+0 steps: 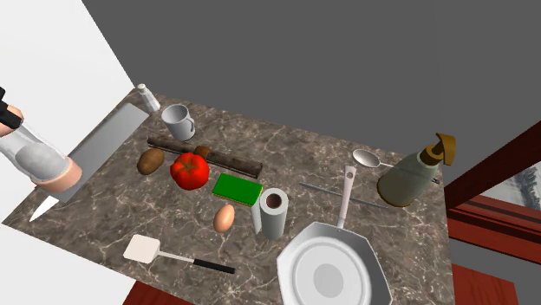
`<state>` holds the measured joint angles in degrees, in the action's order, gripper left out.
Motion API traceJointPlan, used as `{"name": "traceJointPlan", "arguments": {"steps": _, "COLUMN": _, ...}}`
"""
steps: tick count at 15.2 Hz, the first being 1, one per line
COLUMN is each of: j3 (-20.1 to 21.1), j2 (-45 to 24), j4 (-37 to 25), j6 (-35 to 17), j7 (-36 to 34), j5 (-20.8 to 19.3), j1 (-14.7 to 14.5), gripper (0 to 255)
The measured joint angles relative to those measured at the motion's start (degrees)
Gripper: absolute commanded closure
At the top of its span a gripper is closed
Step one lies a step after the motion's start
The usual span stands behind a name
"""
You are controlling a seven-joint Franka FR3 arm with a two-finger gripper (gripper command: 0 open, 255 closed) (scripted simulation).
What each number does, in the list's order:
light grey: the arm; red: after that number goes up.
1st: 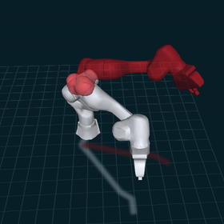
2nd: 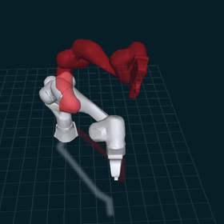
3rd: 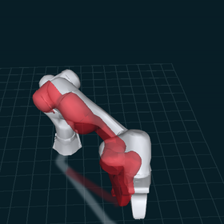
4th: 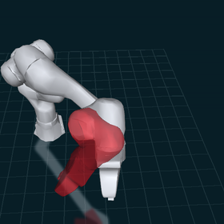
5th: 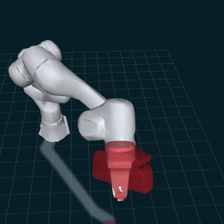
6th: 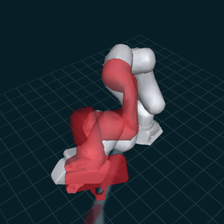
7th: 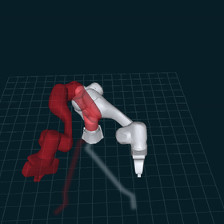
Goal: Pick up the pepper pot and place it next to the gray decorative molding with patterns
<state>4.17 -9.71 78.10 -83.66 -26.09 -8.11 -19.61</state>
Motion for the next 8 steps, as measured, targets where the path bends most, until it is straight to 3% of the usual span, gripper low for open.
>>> {"name": "traceJointPlan", "arguments": {"steps": 8, "j3": 0.0, "j2": 1.7, "j4": 8.5, "j6": -6.8, "j7": -0.8, "j5": 0.2, "j1": 0.1, "gripper": 255}}
